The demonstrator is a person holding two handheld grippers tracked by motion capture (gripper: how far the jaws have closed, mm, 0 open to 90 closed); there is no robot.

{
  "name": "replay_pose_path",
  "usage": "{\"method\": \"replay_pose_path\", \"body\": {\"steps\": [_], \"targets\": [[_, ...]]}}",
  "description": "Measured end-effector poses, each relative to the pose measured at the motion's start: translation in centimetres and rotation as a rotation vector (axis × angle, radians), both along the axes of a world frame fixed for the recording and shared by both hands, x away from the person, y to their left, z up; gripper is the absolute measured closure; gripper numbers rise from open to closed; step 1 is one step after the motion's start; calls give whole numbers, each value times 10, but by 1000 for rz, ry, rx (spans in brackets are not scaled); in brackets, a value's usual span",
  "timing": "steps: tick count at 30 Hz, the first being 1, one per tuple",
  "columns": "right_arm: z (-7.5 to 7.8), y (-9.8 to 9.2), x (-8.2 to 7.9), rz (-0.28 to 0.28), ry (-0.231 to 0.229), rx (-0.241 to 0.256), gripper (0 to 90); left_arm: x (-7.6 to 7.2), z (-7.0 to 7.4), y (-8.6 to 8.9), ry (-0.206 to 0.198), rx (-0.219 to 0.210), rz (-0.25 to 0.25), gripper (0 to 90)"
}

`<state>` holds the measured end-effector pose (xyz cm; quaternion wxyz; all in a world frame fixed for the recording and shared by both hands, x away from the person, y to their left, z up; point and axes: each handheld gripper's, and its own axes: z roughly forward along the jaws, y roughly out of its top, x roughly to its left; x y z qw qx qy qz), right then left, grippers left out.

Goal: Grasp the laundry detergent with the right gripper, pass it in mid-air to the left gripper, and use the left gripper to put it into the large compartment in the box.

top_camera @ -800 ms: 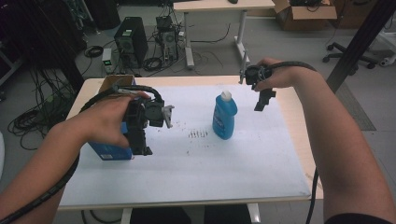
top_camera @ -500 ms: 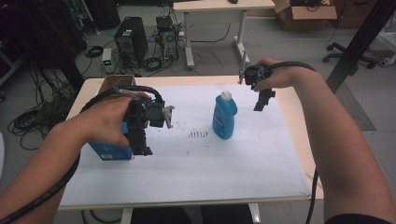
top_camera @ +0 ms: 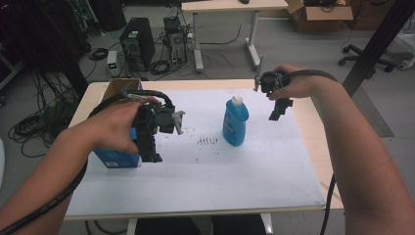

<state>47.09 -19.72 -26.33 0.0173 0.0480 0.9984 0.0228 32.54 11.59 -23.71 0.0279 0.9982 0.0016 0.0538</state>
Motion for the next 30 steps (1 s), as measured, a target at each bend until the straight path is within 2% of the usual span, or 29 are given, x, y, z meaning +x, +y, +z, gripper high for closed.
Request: {"method": "replay_pose_path", "body": {"steps": [6,13,16,21,24,29,30], "targets": [[-6,-1,-14,9,0,40,36,1,-5,-3,-3,7,-2,2],[-19,-5,-32,6,2,121,37,5,-14,-3,4,7,1,2],[-23,-8,-39,-10,1,141,37,10,-18,-1,6,14,10,2],[-28,-11,-47,-37,-6,211,35,18,-24,4,11,-2,36,2],[-34,-11,-52,-57,-15,251,35,23,-27,7,11,1,46,2],[-42,-11,-57,-91,-21,291,33,29,-30,10,4,14,62,2],[-48,-13,-59,-111,-17,327,36,31,-30,12,-1,16,67,2]]}}
